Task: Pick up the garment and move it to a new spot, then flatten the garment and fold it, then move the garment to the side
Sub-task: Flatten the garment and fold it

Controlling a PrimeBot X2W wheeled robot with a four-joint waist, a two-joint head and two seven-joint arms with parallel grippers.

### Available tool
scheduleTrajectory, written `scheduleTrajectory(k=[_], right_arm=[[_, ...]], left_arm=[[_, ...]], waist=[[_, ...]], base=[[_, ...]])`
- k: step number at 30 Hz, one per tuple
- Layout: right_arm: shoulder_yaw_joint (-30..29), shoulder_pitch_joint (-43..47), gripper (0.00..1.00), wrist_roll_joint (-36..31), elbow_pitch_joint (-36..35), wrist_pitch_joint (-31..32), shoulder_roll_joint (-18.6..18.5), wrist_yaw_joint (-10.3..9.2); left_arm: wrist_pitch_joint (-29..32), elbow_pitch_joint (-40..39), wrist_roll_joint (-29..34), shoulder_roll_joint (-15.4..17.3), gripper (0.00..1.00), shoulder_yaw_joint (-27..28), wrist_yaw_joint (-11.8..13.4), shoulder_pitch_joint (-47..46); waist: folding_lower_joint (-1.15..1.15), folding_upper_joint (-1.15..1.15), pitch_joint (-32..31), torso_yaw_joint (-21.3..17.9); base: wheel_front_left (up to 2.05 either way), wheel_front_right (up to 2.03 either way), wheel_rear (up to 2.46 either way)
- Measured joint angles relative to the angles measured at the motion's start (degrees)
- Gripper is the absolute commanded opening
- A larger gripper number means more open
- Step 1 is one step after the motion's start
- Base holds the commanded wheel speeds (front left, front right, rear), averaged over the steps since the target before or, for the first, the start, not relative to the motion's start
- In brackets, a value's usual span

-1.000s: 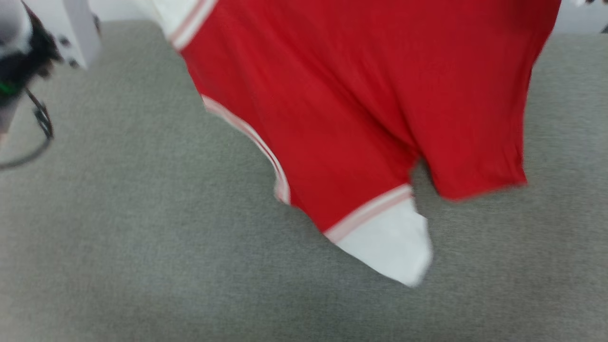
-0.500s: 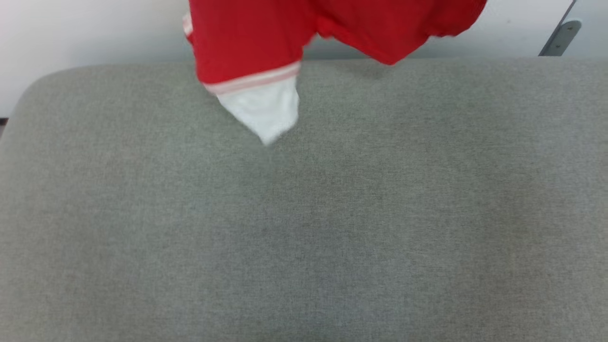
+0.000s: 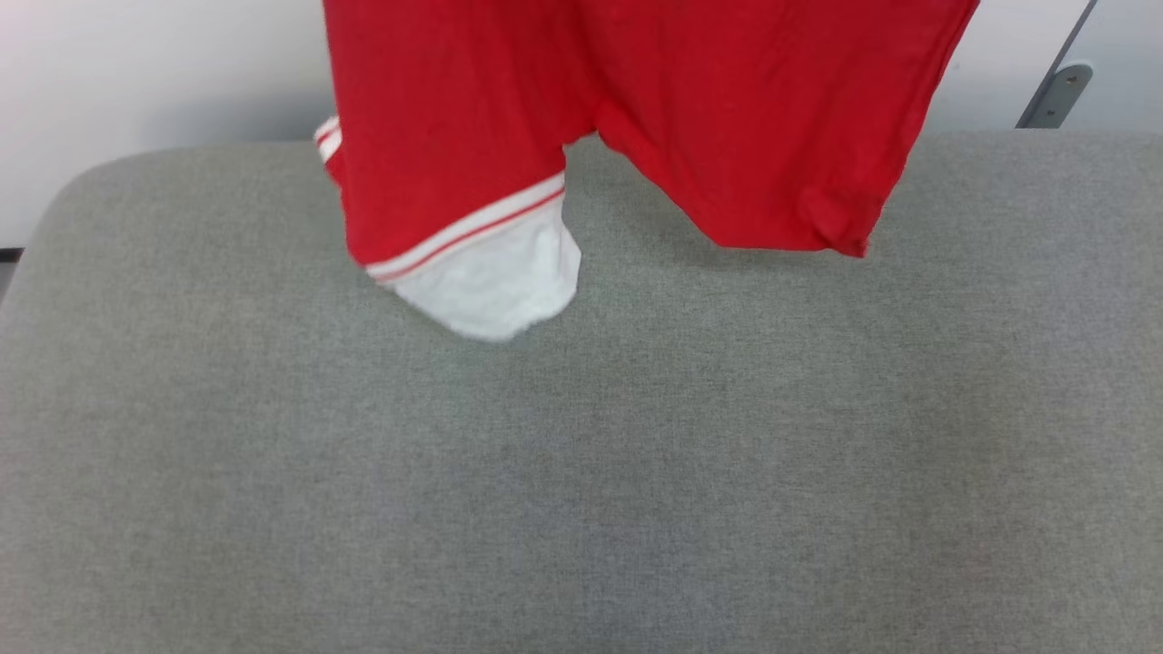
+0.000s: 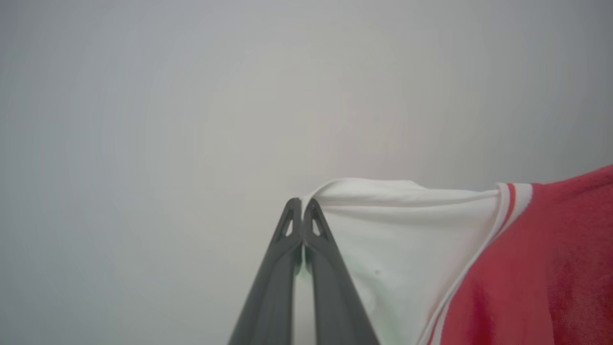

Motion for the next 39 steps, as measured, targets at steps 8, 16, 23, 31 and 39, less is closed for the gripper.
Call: scheduleTrajectory(k=[8,16,23,31,39], right_arm=[[-2.3,-0.4,0.00,-0.8,-1.6,1.1,0.4,0.00],[-5.9,-5.9,0.00,-8.2,-0.4,-6.6,2.0,-0.01],[-9.3,-12.8,0.00,-19.2,3.0,-18.5,3.4,-0.01],[-12.6,-16.3,0.00,-29.8,9.5,-26.0,4.2,-0.01],[-13.6,-15.1,0.00,-32.3,17.6,-26.5,6.1,-0.01]], left_arm=[[-1.6,2.4,-0.5,-0.4,0.00,-1.8,-0.7,-3.5],[-9.0,6.4,2.1,-2.7,0.00,-2.4,-0.7,-12.1],[-19.7,10.2,3.6,-6.0,0.00,-1.3,-0.2,-20.0],[-28.0,13.0,3.0,-8.7,0.00,-0.8,-0.4,-20.2],[-28.4,15.8,1.6,-10.4,0.00,-3.8,-0.7,-14.0]], waist=[[0.00,0.00,3.0,0.3],[0.00,0.00,10.2,0.3],[0.00,0.00,18.8,0.4],[0.00,0.00,27.9,1.6],[0.00,0.00,32.9,4.3]], base=[[0.00,0.00,0.00],[0.00,0.00,0.00],[0.00,0.00,0.00],[0.00,0.00,0.00],[0.00,0.00,0.00]])
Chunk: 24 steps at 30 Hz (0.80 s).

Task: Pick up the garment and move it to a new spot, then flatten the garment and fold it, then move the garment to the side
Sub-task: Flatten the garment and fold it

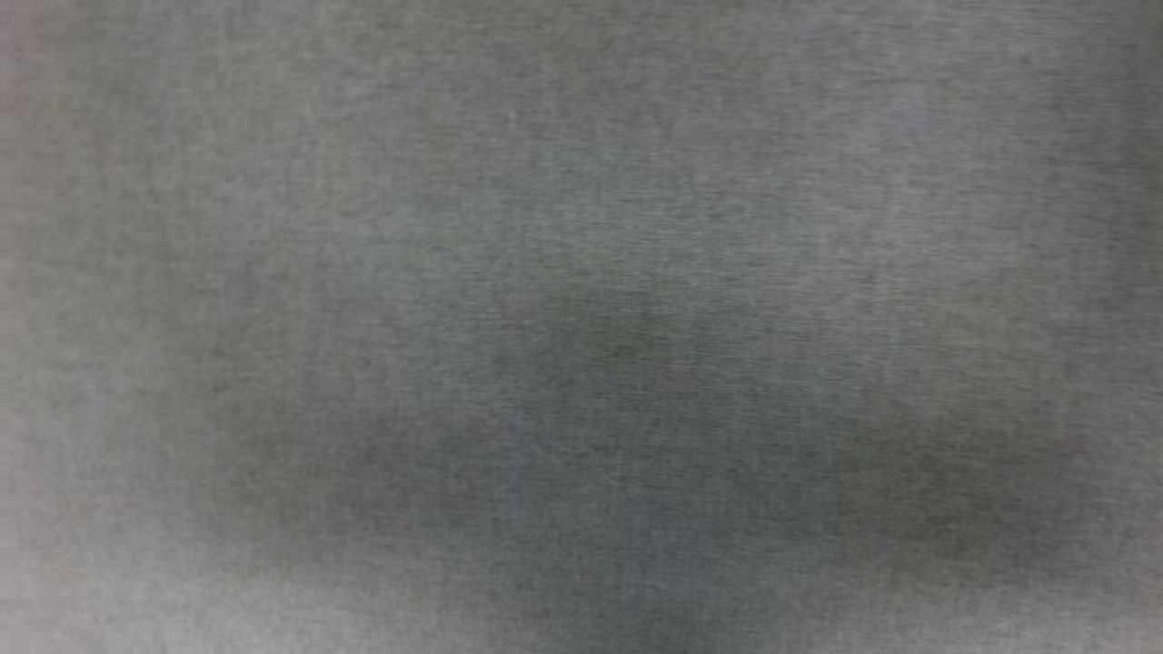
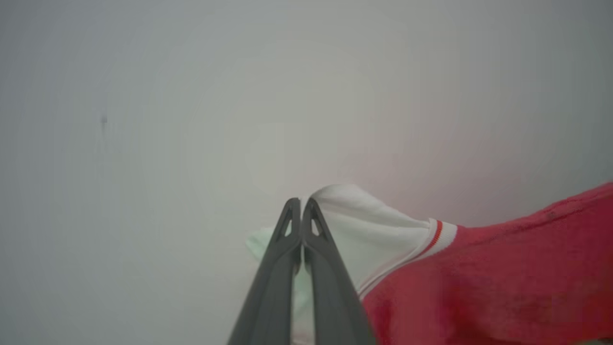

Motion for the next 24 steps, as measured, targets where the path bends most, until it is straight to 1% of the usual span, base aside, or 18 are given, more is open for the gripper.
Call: scheduleTrajectory(k=[2,5,7,9,11,13,17,19,21,24], right_arm=[[0.5,0.8,0.00,0.1,1.5,-0.1,0.4,0.00],[2.2,2.4,0.00,1.2,4.5,0.3,1.1,0.00],[3.7,3.4,0.00,2.3,5.9,0.3,1.2,0.00],[5.2,5.1,0.00,4.4,7.4,0.4,1.3,0.00],[7.0,7.6,0.00,6.6,8.7,0.3,1.4,0.00],[9.2,10.1,0.00,8.6,9.1,-0.1,1.3,0.00],[13.8,15.6,0.00,15.0,8.5,0.0,1.0,0.00],[16.1,19.2,0.00,18.7,7.0,0.8,0.3,0.00],[18.4,23.0,0.00,22.4,4.7,2.3,-0.8,0.00],[21.9,29.3,0.00,28.4,-0.8,5.2,-3.5,0.00]], left_arm=[[1.7,-0.7,-1.6,-0.5,0.00,-1.7,0.0,2.5],[5.4,-2.6,-4.2,-0.2,0.00,-5.0,0.0,6.9],[7.8,-4.5,-6.3,0.9,0.00,-7.3,0.0,9.6],[10.7,-7.2,-9.6,2.2,0.00,-9.3,0.0,12.6],[12.5,-10.2,-10.8,4.1,0.00,-12.4,0.0,15.9],[15.4,-12.9,-13.8,6.3,0.00,-14.7,0.0,19.3],[17.9,-19.0,-16.7,10.7,0.00,-18.4,0.0,24.8],[19.0,-21.7,-18.8,12.6,0.00,-19.6,0.0,28.0],[19.6,-24.9,-19.0,14.9,0.00,-21.2,0.0,31.4],[20.9,-29.8,-20.7,17.9,0.00,-22.3,0.3,36.6]], waist=[[0.00,0.00,0.1,0.7],[0.00,0.00,-0.6,1.2],[0.00,0.00,-1.5,1.3],[0.00,0.00,-2.6,1.4],[0.00,0.00,-4.0,1.2],[0.00,0.00,-5.6,1.0],[0.00,0.00,-9.0,0.6],[0.00,0.00,-10.7,0.4],[0.00,0.00,-12.5,0.1],[0.00,0.00,-15.2,-0.3]], base=[[0.00,0.00,0.00],[0.00,0.00,0.00],[0.00,0.00,0.00],[0.00,0.00,0.00],[0.00,0.00,0.00],[0.00,0.00,0.00],[0.00,0.00,0.00],[0.00,0.00,0.00],[0.00,0.00,0.00],[0.00,0.00,0.00]])
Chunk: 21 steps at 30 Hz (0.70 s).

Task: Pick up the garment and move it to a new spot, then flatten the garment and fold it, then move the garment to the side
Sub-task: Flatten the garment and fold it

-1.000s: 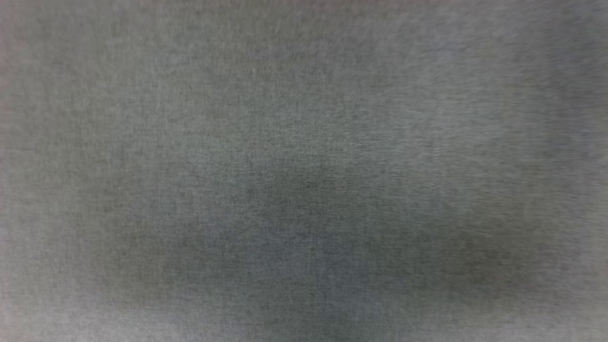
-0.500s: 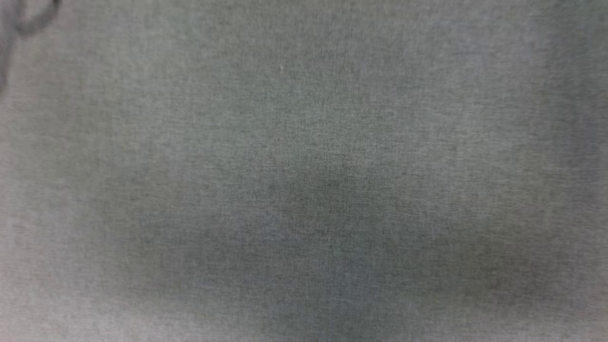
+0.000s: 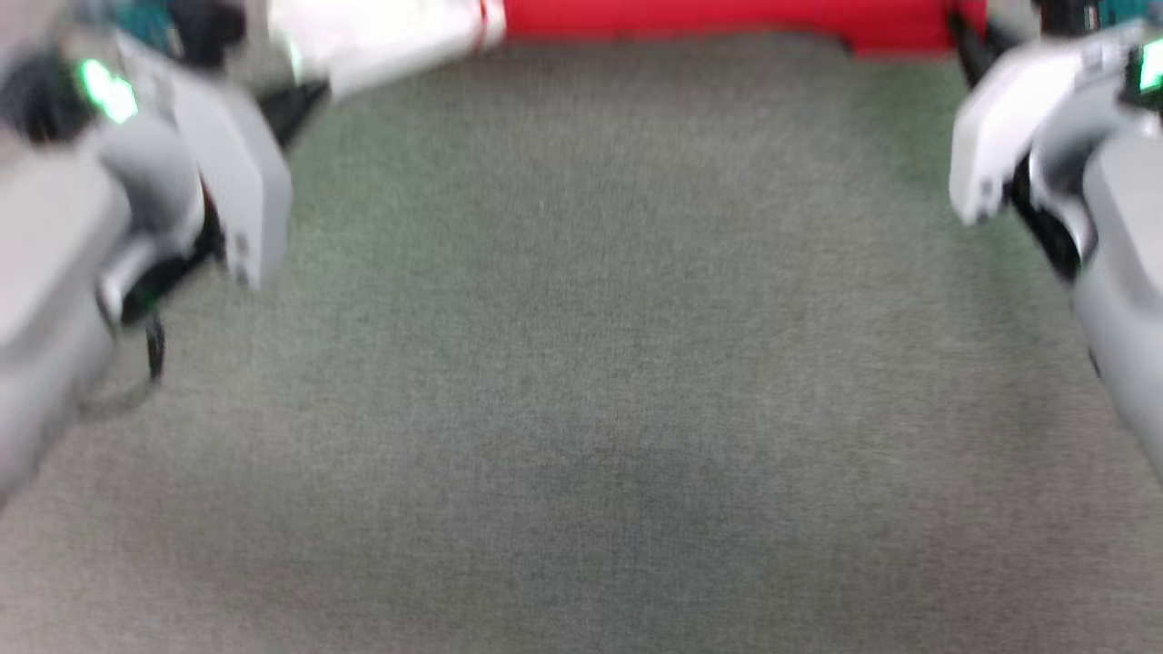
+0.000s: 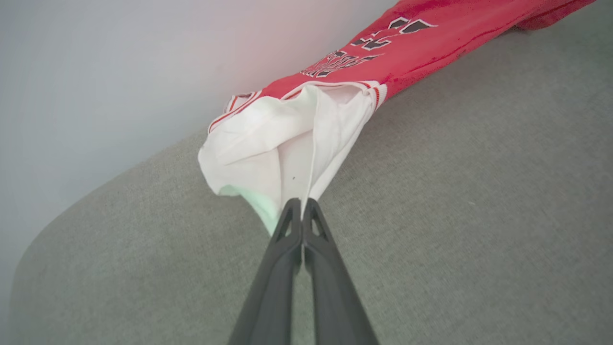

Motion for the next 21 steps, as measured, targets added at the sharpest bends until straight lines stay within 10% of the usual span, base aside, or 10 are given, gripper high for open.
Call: scheduleTrajectory(k=[11,21], right_arm=[[1.1,27.7,0.00,16.1,-26.3,12.8,-13.1,0.01],[-8.7,51.8,0.00,18.3,-46.9,27.6,-15.6,0.00]], left_arm=[[1.8,-28.1,-5.8,13.7,0.00,-3.5,14.2,21.8],[1.1,-45.7,-11.4,21.3,0.00,-5.4,25.7,36.4]], waist=[[0.00,0.00,-8.7,-1.5],[0.00,0.00,-12.1,-3.2]], base=[[0.00,0.00,0.00],[0.00,0.00,0.00]])
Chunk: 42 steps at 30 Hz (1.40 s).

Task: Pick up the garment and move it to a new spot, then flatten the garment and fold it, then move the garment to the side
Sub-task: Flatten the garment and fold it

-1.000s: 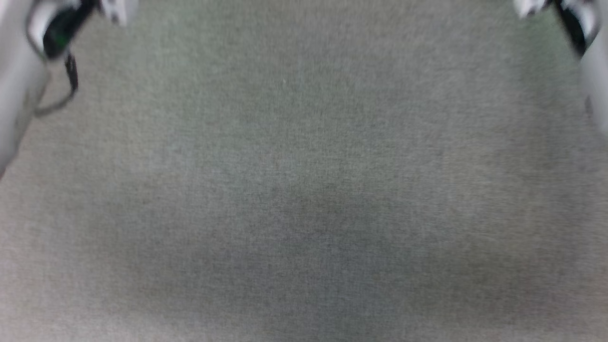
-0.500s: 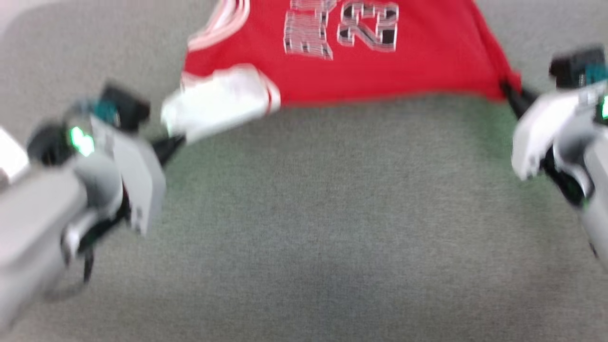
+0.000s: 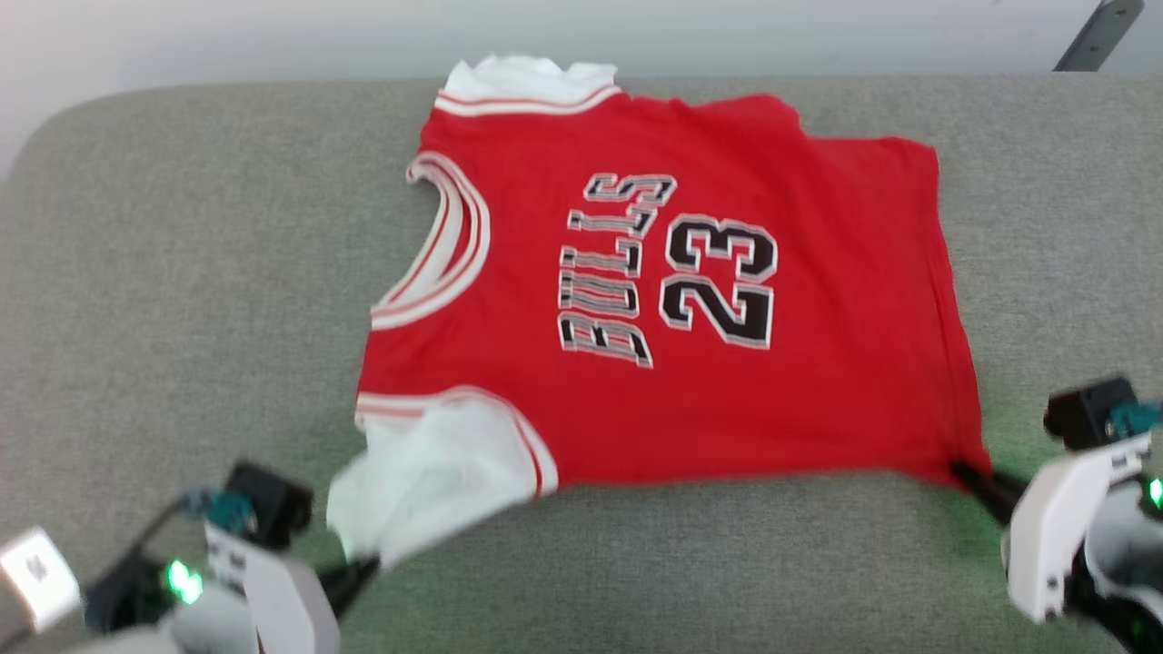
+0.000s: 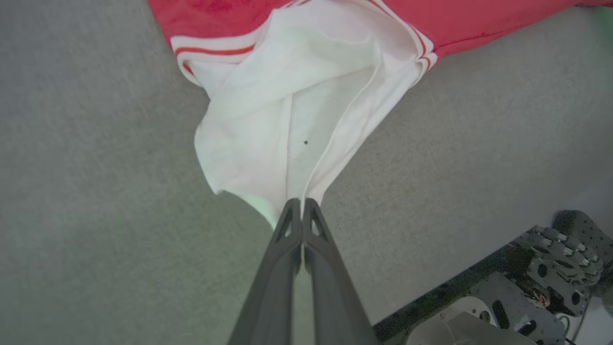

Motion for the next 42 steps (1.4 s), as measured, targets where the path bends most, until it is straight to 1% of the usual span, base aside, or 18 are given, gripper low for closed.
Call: scheduleTrajectory(k=[4,10,14,16,20,23,25,28,30,36,38,42], right_arm=[[-3.9,7.3,0.00,-0.1,-6.2,5.6,0.1,0.00],[-8.9,14.4,0.00,-1.0,-13.4,11.7,0.6,0.00],[-12.7,16.0,0.00,-2.4,-16.5,13.0,1.9,0.00],[-14.4,15.8,0.00,-3.3,-17.8,13.4,2.4,0.00],[-16.5,14.1,0.00,-4.8,-19.4,14.2,3.3,0.00],[-17.0,11.1,0.00,-6.1,-20.0,14.7,3.8,0.00],[-16.7,8.5,0.00,-7.1,-20.0,14.9,4.2,0.00],[-15.7,3.5,0.00,-7.7,-18.9,15.1,4.3,0.00],[-15.1,0.1,0.00,-8.2,-17.5,15.0,4.3,0.00],[-12.2,-9.4,0.00,-9.5,-12.4,15.4,4.4,0.00],[-11.0,-12.3,0.00,-10.2,-10.1,15.4,4.4,0.00],[-8.2,-17.1,0.00,-10.5,-5.1,15.1,5.2,0.00]], left_arm=[[0.0,-3.7,-2.7,0.7,0.00,-0.5,3.3,5.0],[0.7,-7.0,-5.3,0.9,0.00,-0.9,6.7,10.3],[1.3,-9.0,-5.6,1.2,0.00,-0.9,7.7,11.1],[1.8,-10.2,-4.9,2.0,0.00,-0.5,8.2,10.3],[4.3,-13.0,-2.2,4.2,0.00,1.1,9.0,5.8],[6.9,-13.8,0.4,5.9,0.00,3.0,8.4,0.9],[9.0,-13.6,2.1,6.8,0.00,4.3,7.4,-2.7],[11.7,-11.1,4.3,6.6,0.00,6.2,4.0,-8.1],[13.3,-8.2,5.6,5.6,0.00,7.4,1.4,-11.7],[16.9,2.4,6.8,0.2,0.00,9.9,-5.6,-20.8],[17.2,6.3,7.8,-2.3,0.00,10.1,-8.1,-23.4],[17.9,14.8,8.5,-7.1,0.00,9.9,-12.3,-26.7]], waist=[[0.00,0.00,0.1,-0.3],[0.00,0.00,0.8,-0.3],[0.00,0.00,1.1,-0.3],[0.00,0.00,1.3,-0.3],[0.00,0.00,1.7,-0.4],[0.00,0.00,2.0,-0.5],[0.00,0.00,2.3,-0.6],[0.00,0.00,3.0,-0.9],[0.00,0.00,3.6,-1.0],[0.00,0.00,5.6,-1.4],[0.00,0.00,6.4,-1.5],[0.00,0.00,8.2,-1.8]], base=[[0.00,0.00,0.00],[0.00,0.00,0.00],[0.00,0.00,0.00],[0.00,0.00,0.00],[0.00,0.00,0.00],[0.00,0.00,0.00],[0.00,0.00,0.00],[0.00,0.00,0.00],[0.00,0.00,0.00],[0.00,0.00,0.00],[0.00,0.00,0.00],[0.00,0.00,0.00]])
